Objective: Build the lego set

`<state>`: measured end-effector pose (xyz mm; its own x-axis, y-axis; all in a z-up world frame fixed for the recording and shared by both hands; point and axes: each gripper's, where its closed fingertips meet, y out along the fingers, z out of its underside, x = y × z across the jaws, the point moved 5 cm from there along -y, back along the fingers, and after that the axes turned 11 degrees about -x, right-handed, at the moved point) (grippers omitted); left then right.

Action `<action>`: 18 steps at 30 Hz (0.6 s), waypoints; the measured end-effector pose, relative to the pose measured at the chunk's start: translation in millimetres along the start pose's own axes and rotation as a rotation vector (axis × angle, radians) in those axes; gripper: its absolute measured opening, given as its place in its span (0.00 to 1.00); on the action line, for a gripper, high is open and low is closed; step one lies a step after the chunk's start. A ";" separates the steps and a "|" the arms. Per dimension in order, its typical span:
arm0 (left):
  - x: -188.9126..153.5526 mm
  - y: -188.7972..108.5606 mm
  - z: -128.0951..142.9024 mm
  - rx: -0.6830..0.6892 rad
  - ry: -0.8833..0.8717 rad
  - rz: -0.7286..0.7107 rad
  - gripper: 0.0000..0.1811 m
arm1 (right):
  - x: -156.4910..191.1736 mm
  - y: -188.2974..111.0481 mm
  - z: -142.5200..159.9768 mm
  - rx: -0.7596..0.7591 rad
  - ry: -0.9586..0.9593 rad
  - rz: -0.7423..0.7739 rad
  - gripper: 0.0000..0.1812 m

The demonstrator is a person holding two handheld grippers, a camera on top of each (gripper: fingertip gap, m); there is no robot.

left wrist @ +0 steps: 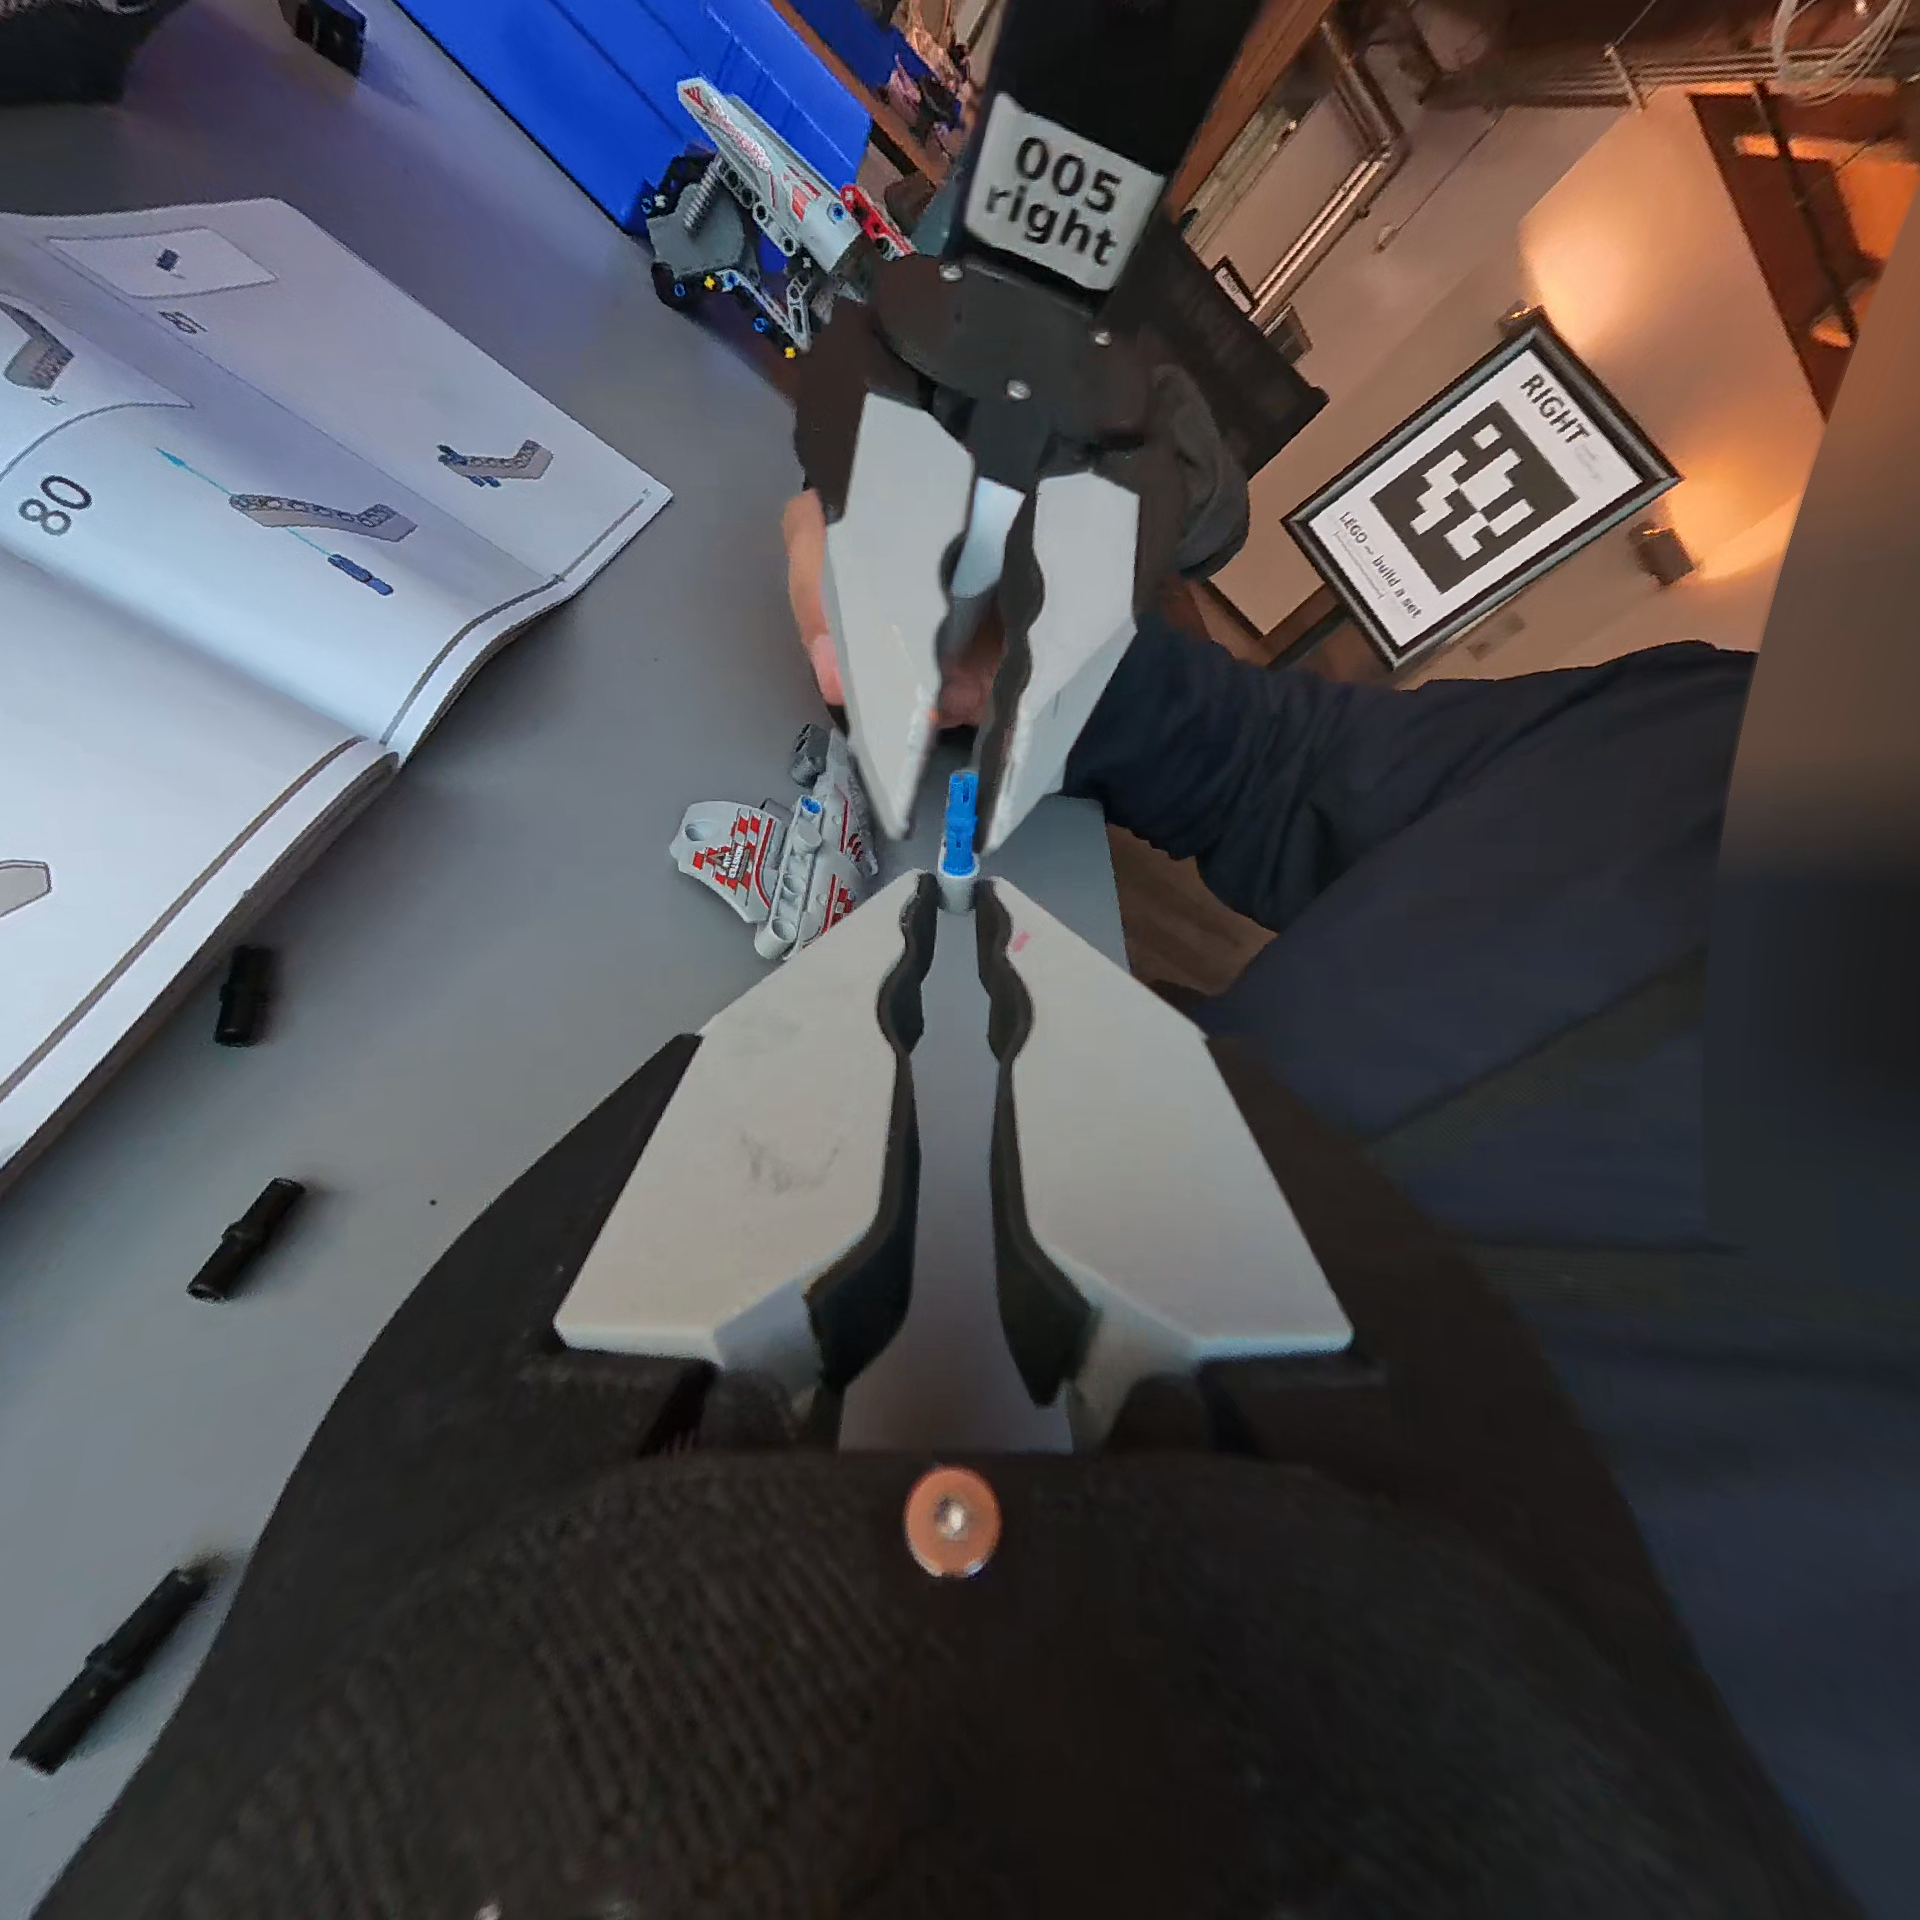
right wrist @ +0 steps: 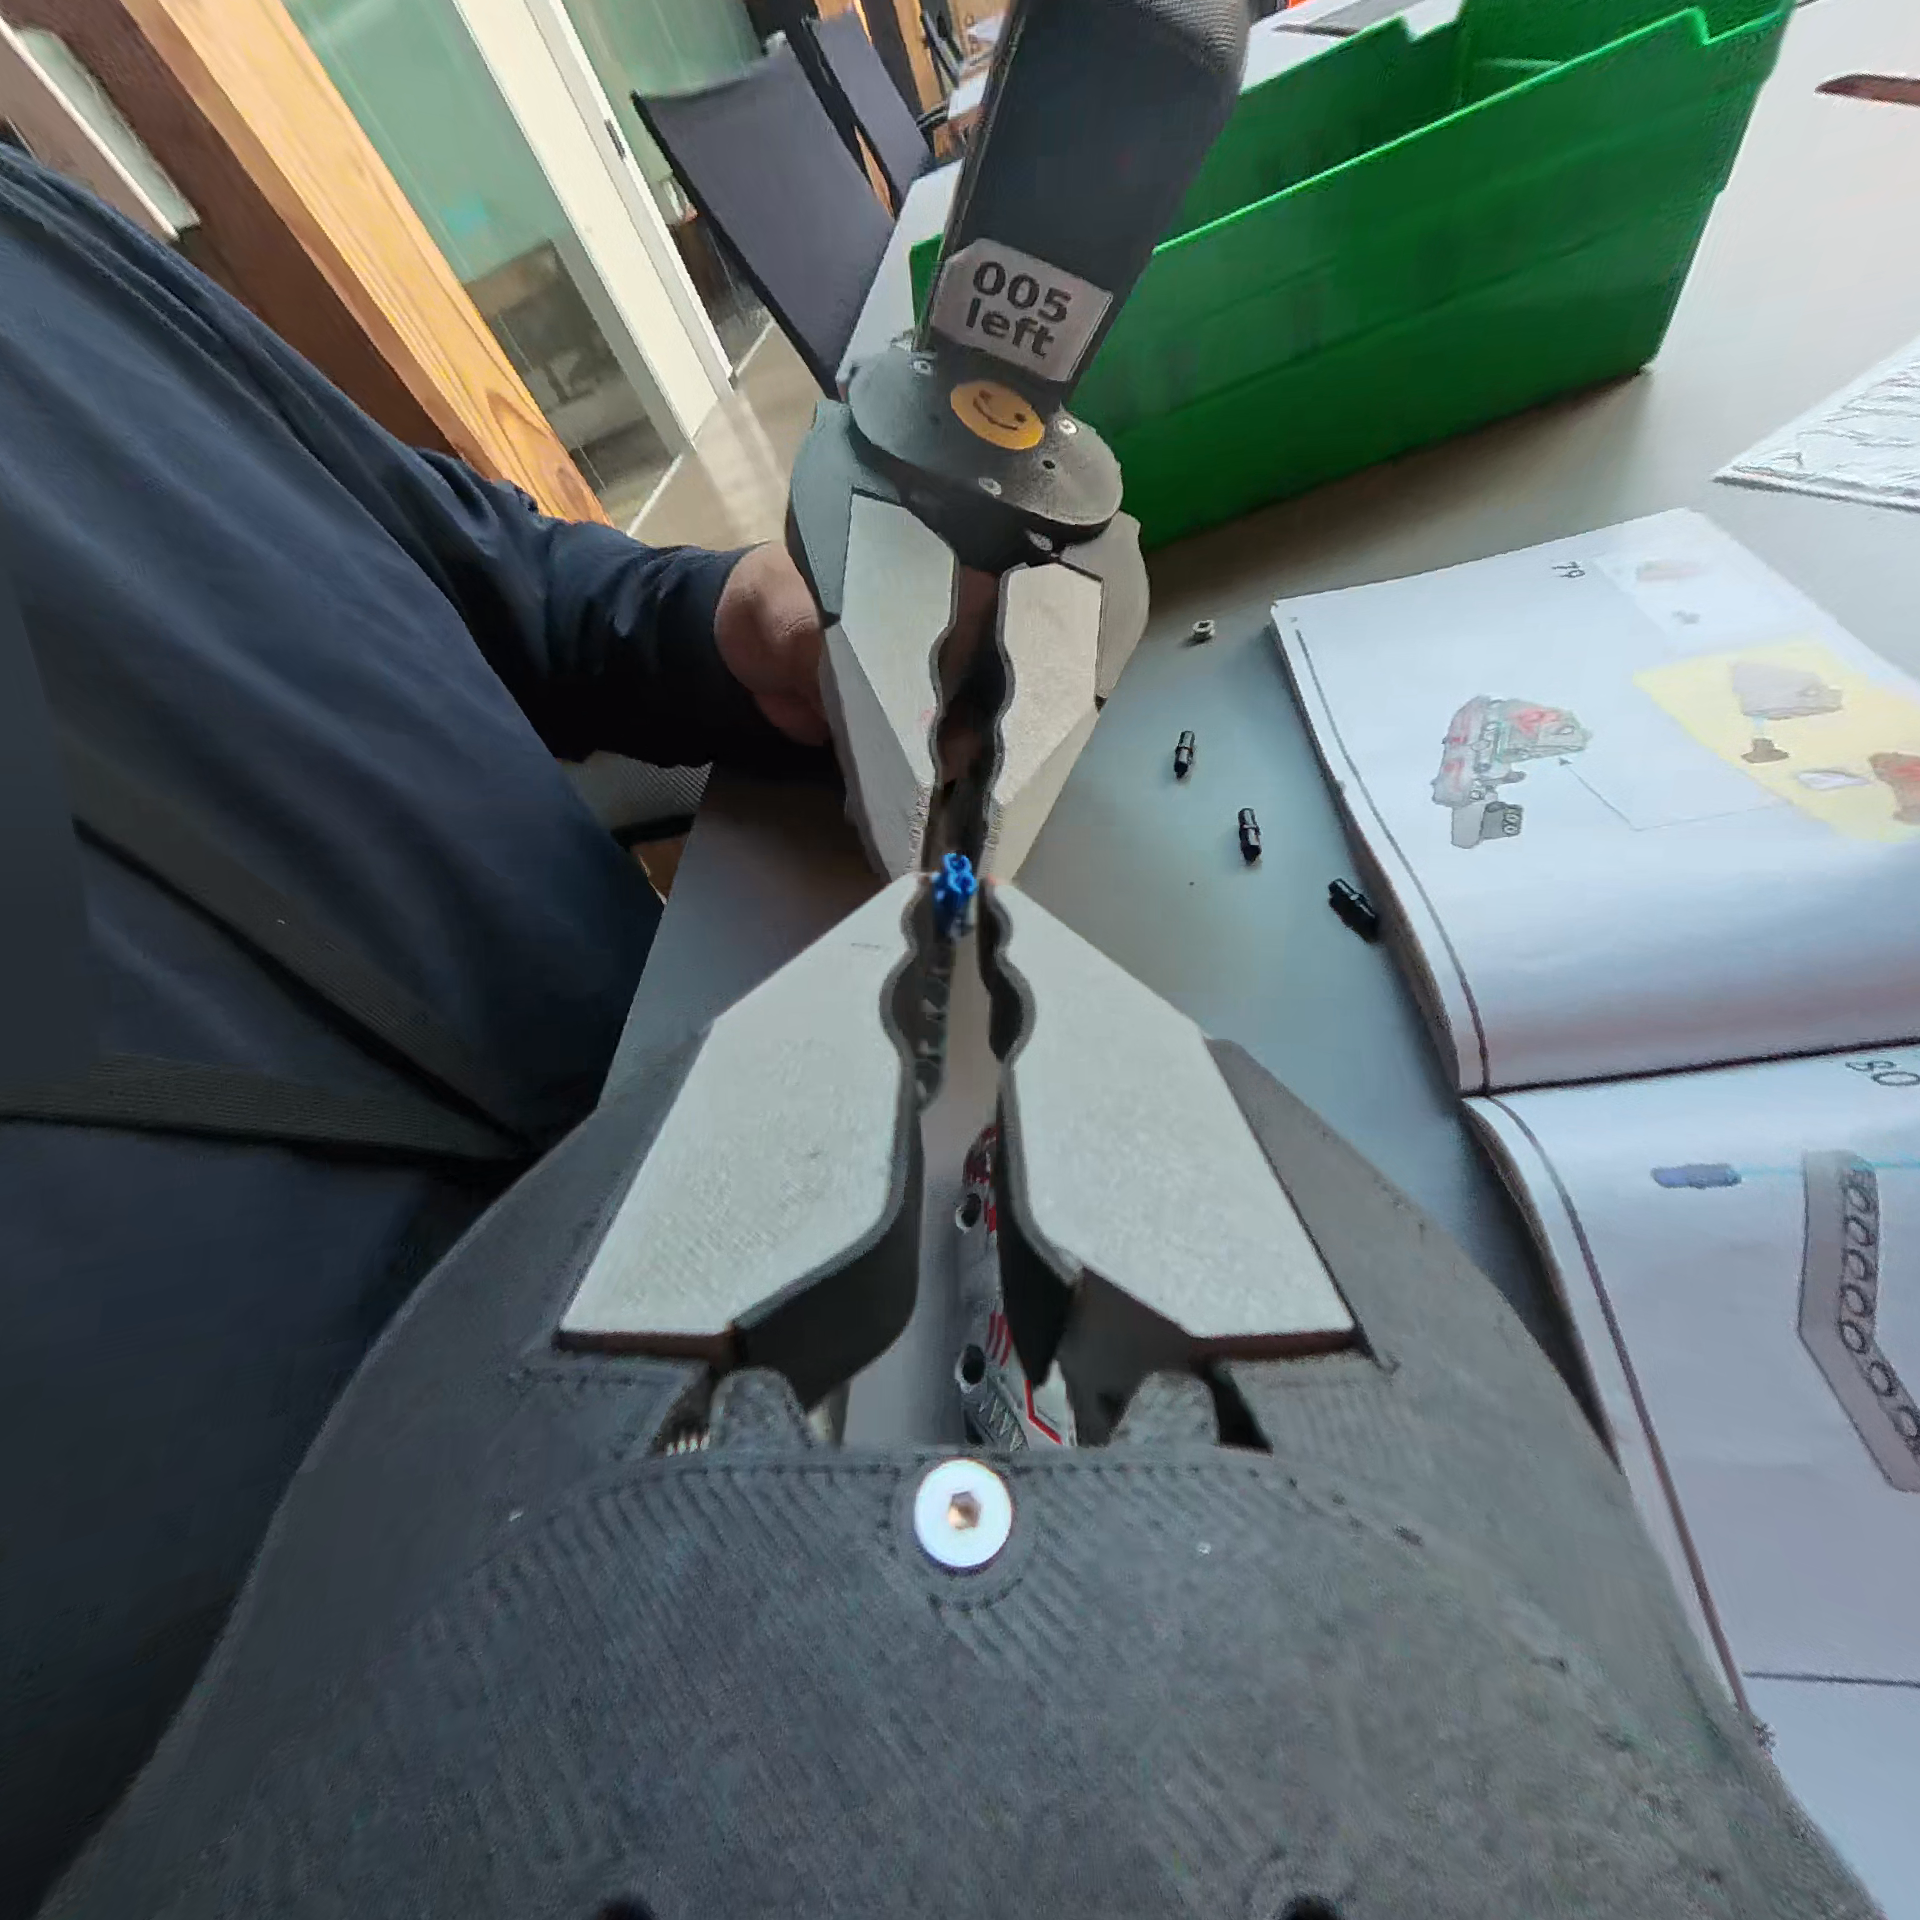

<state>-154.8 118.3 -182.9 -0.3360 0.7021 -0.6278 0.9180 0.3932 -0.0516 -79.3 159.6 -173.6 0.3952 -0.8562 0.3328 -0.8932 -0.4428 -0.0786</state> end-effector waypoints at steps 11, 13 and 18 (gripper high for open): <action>-0.7 5.7 3.4 0.020 0.040 -0.009 0.05 | 3.0 3.6 4.7 0.023 0.011 -0.006 0.01; 1.4 4.9 4.2 0.016 0.023 -0.012 0.03 | 2.2 3.6 4.7 0.022 0.024 0.002 0.01; -0.8 3.4 -6.3 -0.097 -0.010 0.019 0.03 | 0.5 1.1 -7.1 -0.090 0.043 0.035 0.00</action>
<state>-152.8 122.8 -177.6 -0.3163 0.7039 -0.6360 0.8993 0.4359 0.0352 -81.6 160.6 -166.9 0.3558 -0.8575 0.3717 -0.9226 -0.3856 -0.0065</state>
